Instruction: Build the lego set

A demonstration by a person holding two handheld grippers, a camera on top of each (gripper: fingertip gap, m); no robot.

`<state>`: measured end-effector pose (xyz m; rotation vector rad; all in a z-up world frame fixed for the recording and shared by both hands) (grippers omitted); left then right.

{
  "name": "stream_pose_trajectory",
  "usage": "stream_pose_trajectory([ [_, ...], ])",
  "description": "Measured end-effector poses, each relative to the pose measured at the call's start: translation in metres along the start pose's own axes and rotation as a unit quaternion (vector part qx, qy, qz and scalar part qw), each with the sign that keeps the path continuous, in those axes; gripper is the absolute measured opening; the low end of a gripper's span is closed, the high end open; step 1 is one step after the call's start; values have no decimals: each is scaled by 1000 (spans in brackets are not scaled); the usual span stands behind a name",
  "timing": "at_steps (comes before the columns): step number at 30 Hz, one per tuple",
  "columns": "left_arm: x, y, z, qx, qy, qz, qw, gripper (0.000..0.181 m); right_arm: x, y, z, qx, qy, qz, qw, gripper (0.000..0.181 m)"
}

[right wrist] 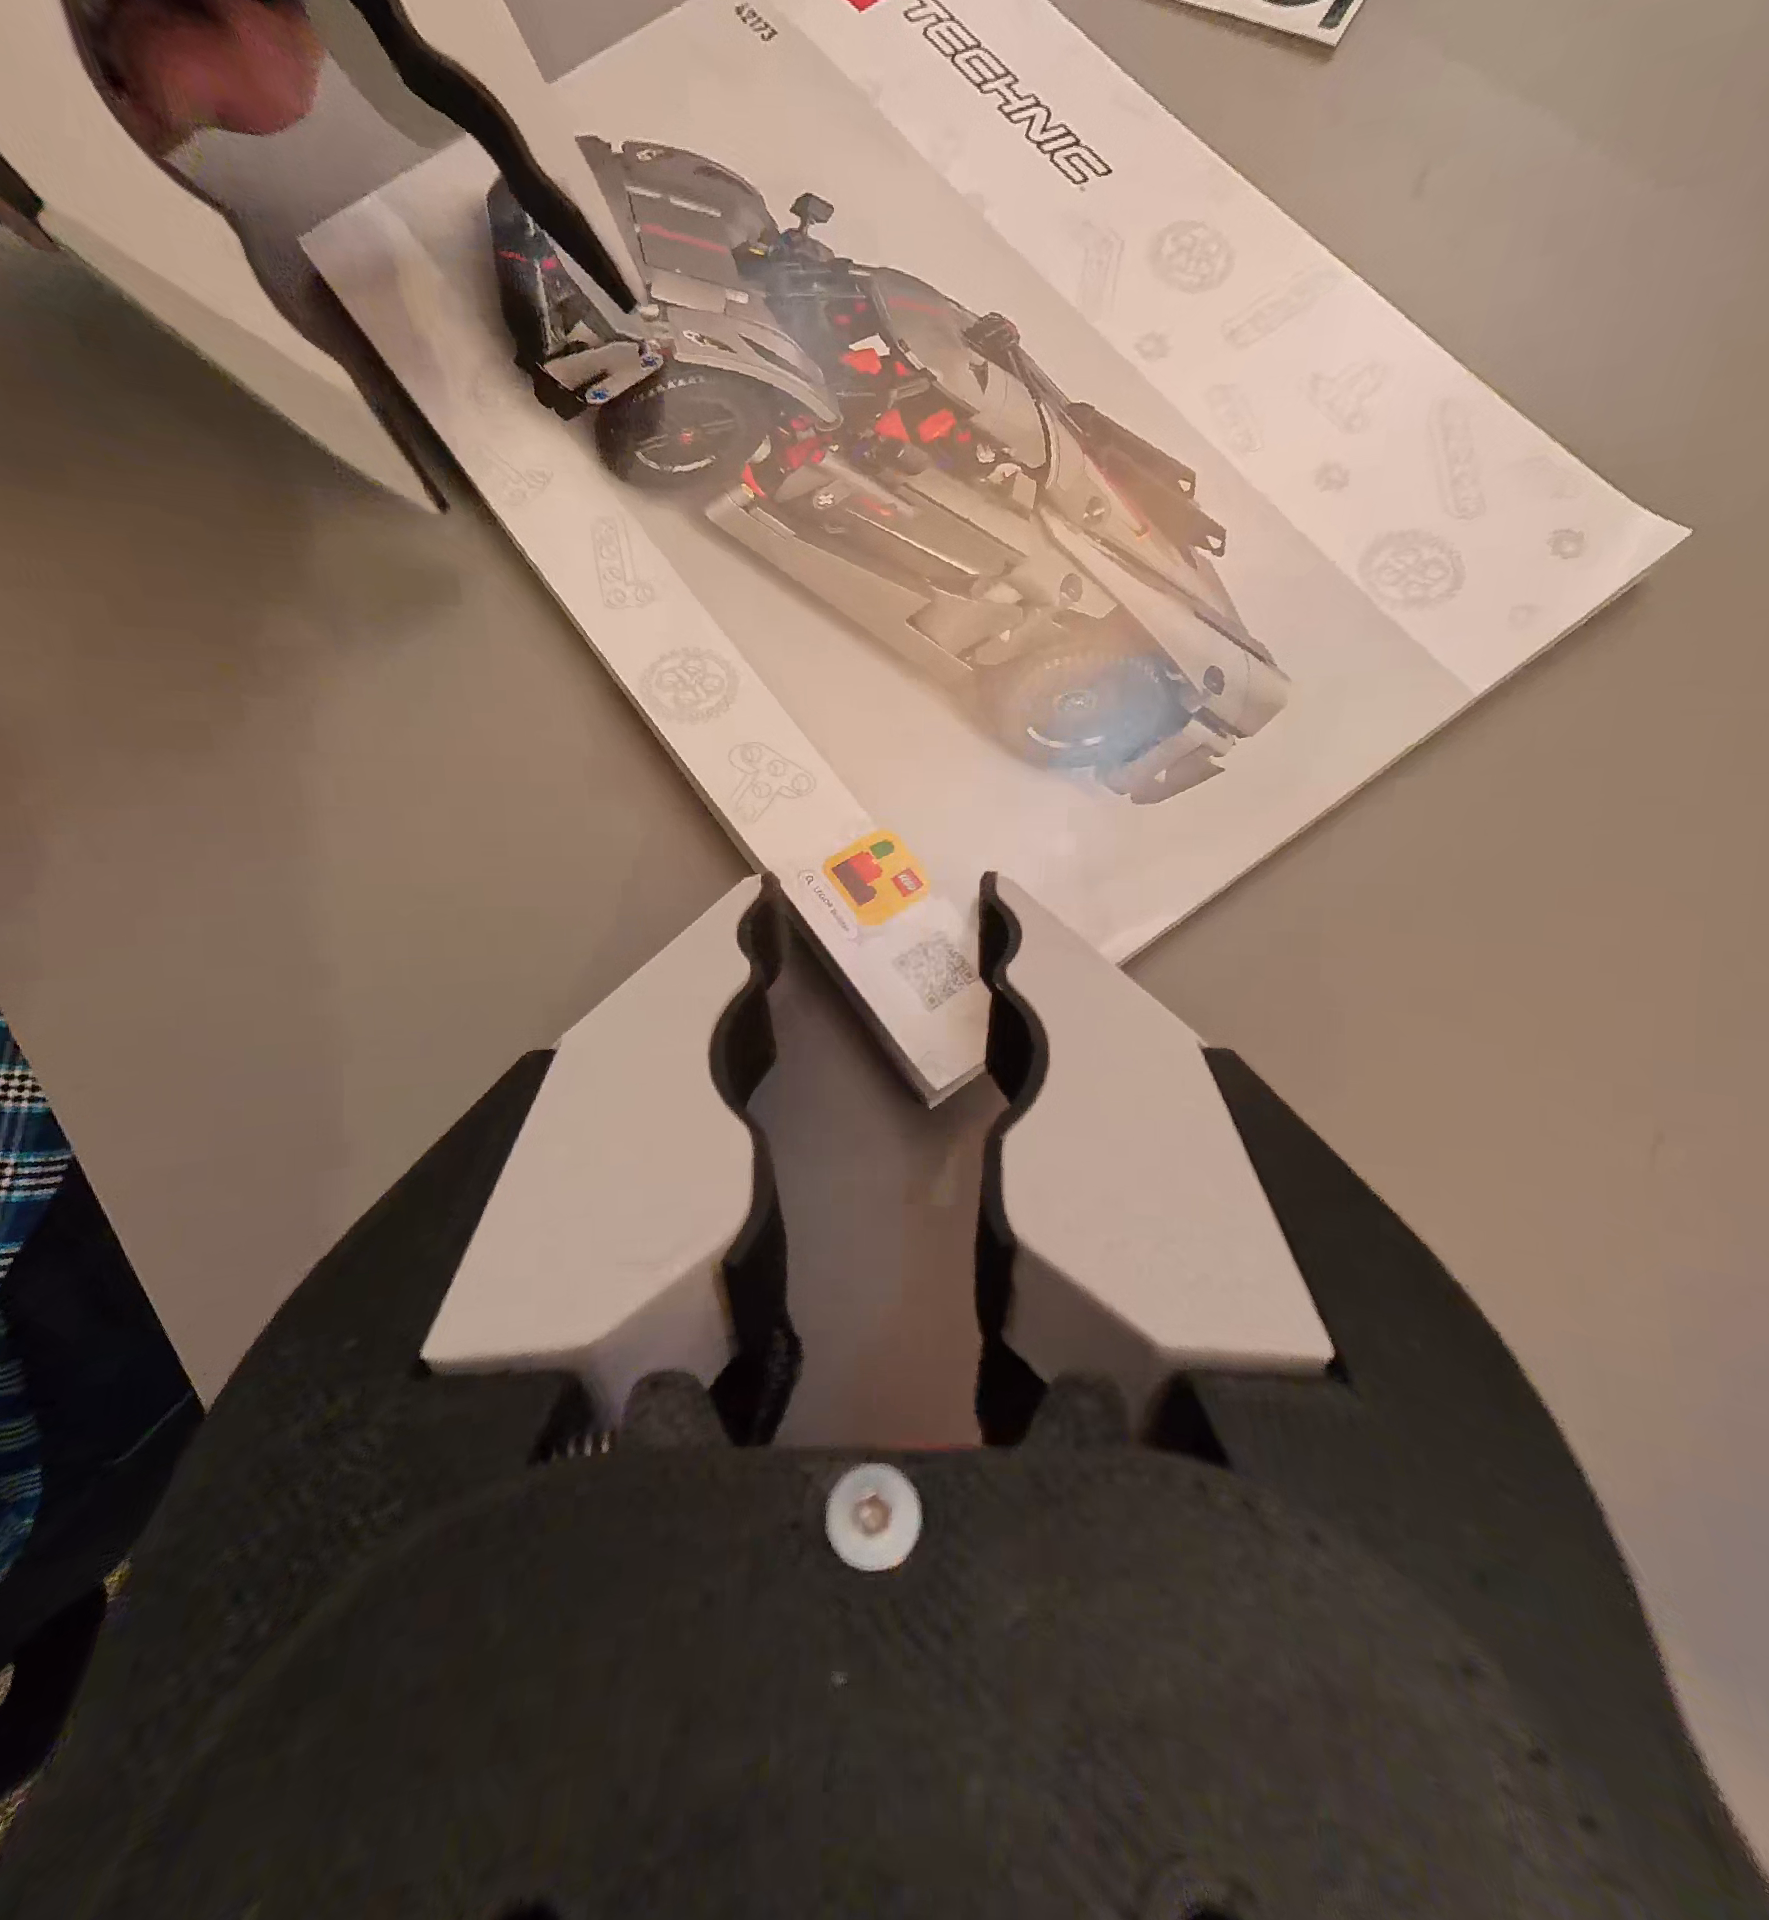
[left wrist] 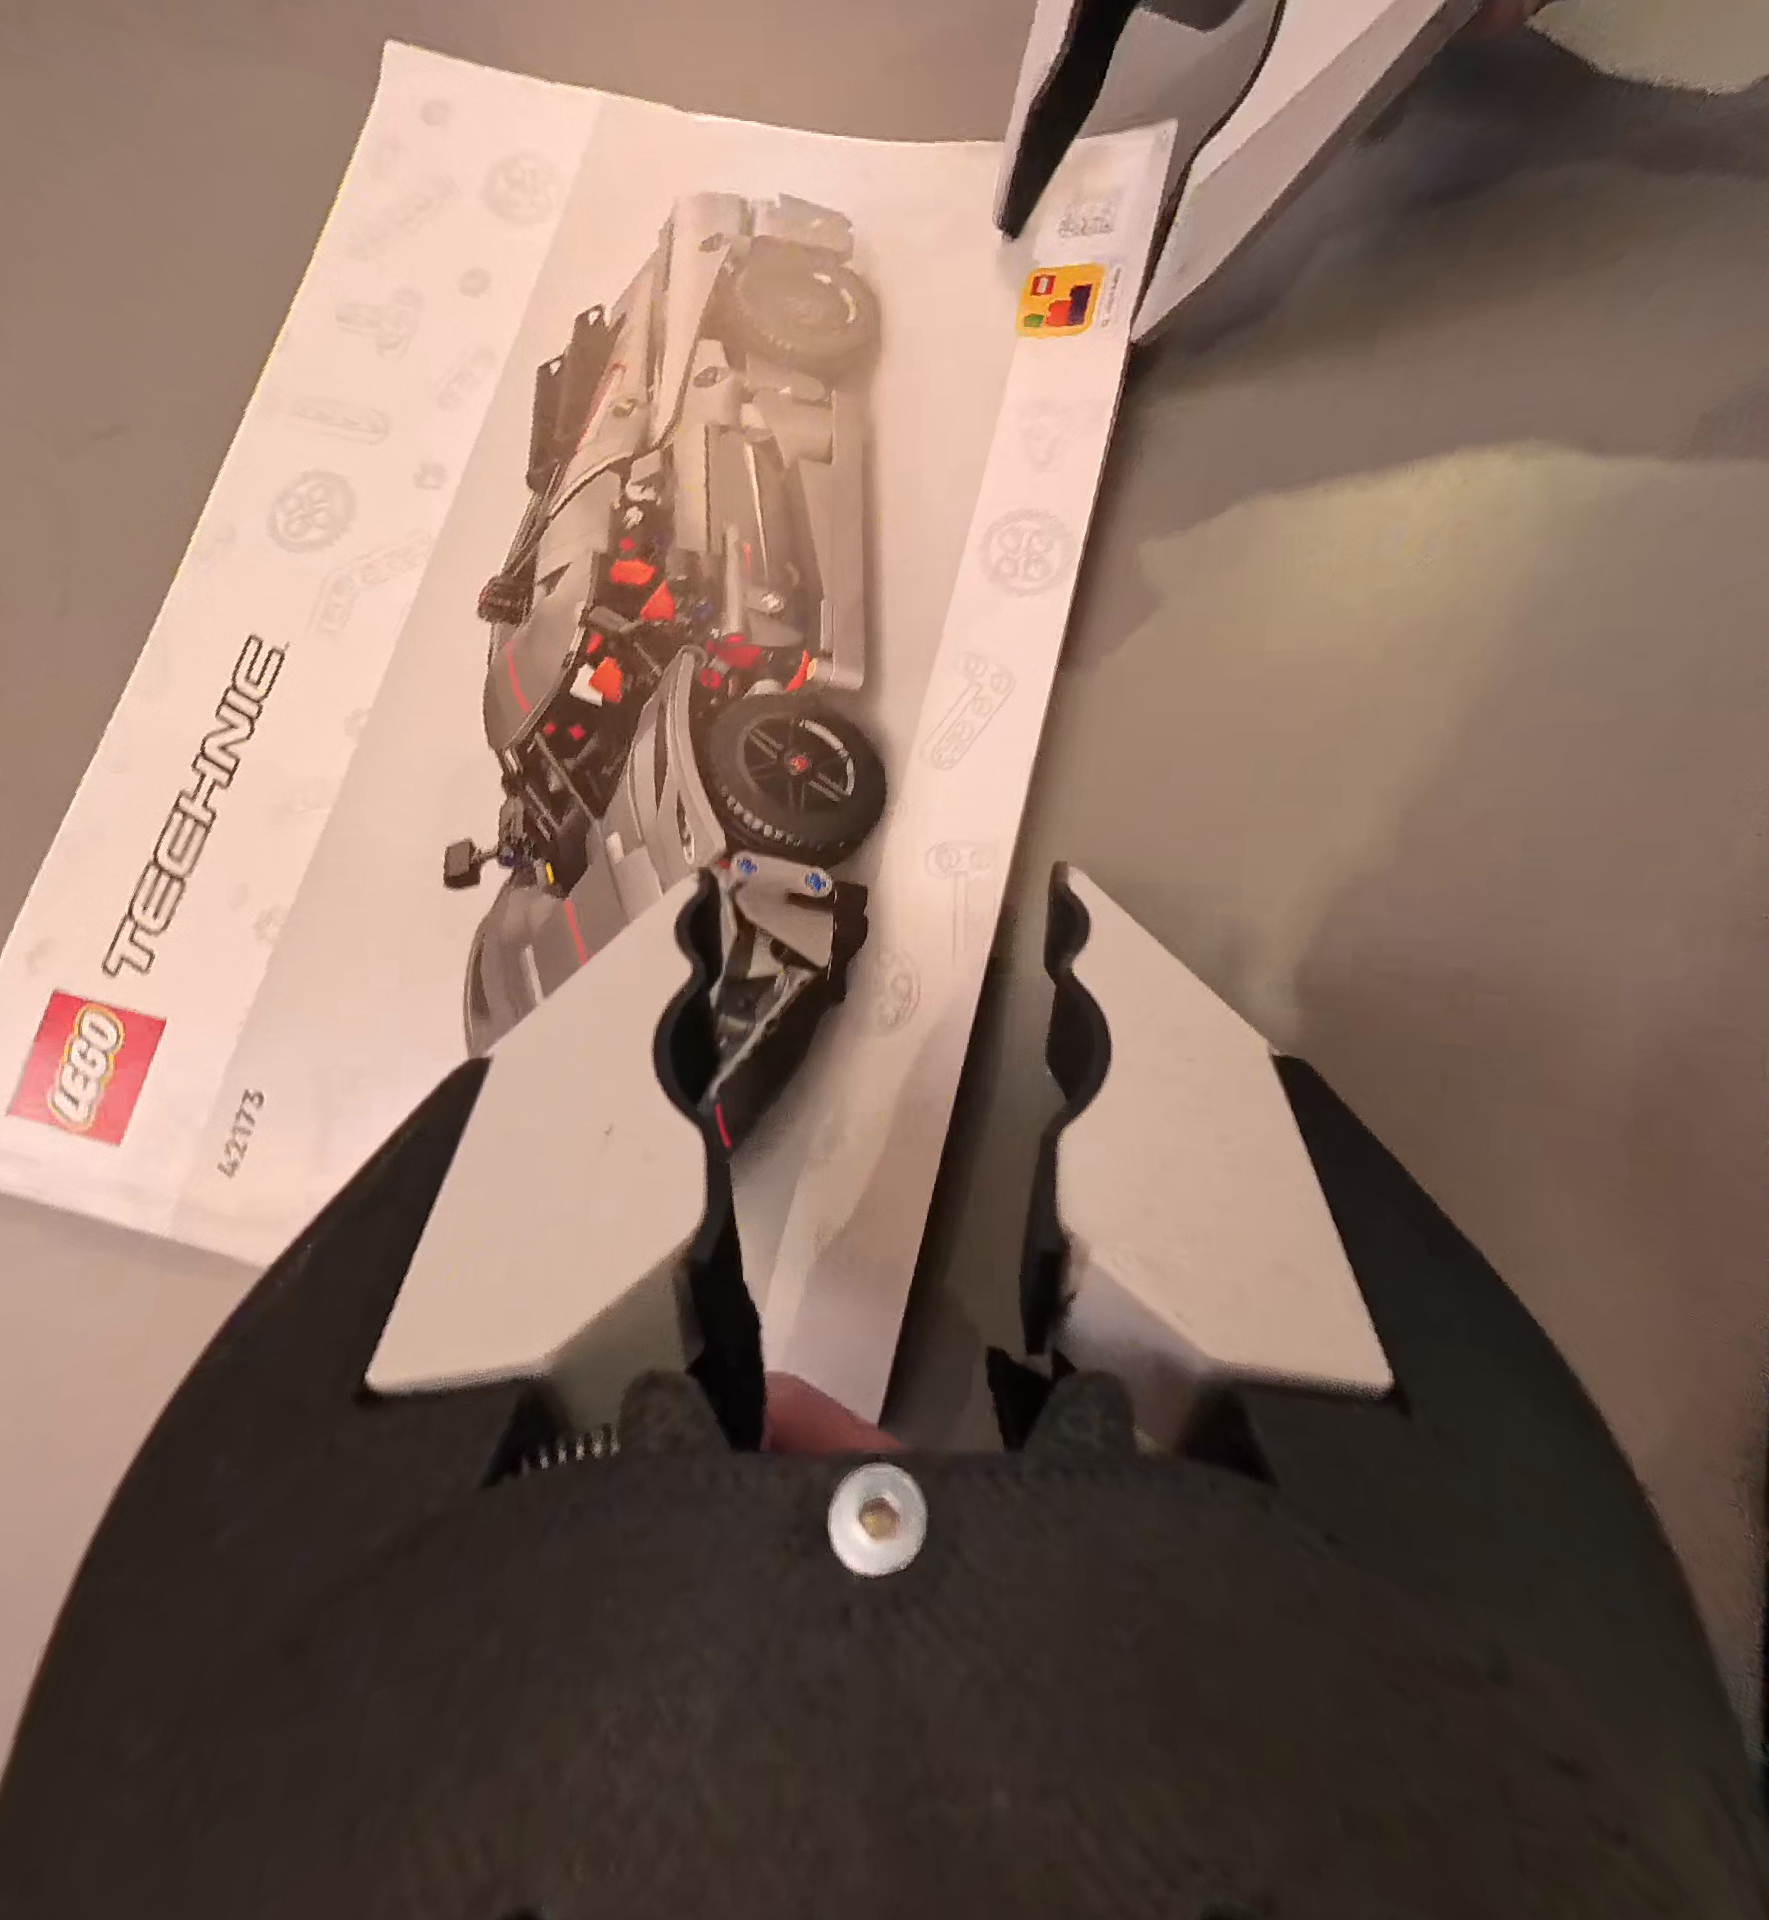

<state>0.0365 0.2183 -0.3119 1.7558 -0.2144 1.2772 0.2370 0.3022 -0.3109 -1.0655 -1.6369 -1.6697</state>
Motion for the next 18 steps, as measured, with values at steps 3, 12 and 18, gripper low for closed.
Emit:
stream_pose_trajectory([
  [3,3,-12,3,6,-33,-17,999,62,3,1,0,5,-7,11,1000,32],
  [12,13,-31,13,12,-59,-10,998,61,17,1,3,1,-16,47,999,30],
  [18,34,-47,19,8,-76,14,997,61,24,2,6,-2,-19,68,997,30],
])
Point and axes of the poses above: each gripper's, where its closed fingertips meet, y back along the fingers, x out of its top, z = x × y across the jaws, the point moved 7 cm from there along y, back along the fingers, and after that the axes turned 12 degrees about z, right-handed, at the moved point
